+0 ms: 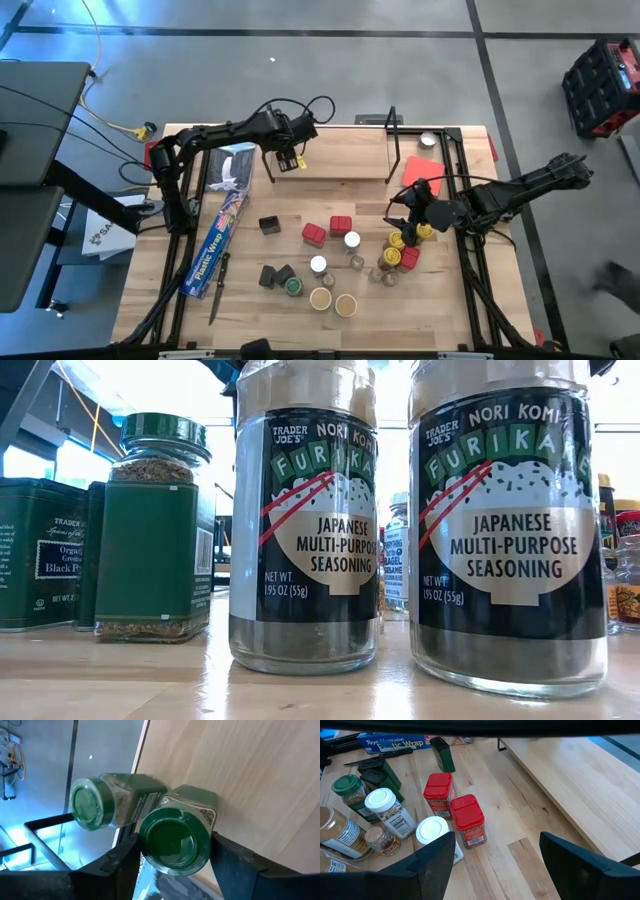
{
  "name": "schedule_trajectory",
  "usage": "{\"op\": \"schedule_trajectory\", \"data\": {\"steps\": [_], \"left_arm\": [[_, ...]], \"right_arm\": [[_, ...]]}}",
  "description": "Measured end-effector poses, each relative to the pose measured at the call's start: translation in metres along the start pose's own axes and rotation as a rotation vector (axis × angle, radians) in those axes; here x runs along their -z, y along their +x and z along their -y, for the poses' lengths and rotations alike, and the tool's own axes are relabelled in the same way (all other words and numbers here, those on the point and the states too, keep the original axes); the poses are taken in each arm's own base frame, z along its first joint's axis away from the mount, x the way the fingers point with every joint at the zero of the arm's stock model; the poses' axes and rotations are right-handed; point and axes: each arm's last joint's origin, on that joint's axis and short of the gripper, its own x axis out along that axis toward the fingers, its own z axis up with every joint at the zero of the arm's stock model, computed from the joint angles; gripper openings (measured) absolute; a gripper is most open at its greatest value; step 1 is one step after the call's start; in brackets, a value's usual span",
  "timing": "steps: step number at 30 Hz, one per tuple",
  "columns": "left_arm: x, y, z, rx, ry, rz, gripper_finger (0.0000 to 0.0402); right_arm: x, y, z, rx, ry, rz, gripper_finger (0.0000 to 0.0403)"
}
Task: Shelf spices
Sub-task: Put the green seasoning bottle on the shelf and align it with the other green seasoning bottle
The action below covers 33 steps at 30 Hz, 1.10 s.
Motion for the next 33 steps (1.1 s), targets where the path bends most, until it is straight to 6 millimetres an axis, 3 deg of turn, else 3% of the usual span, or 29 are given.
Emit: {"op": "schedule_trajectory", "data": {"steps": [33], "left_arm": [[0.0028,0.0042,-0.0071,-0.045,0.055,-0.041,0.0252]], "right_arm": [[0.0000,0.0000,0.0000,0.000,0.001,0.000,0.0284]]}}
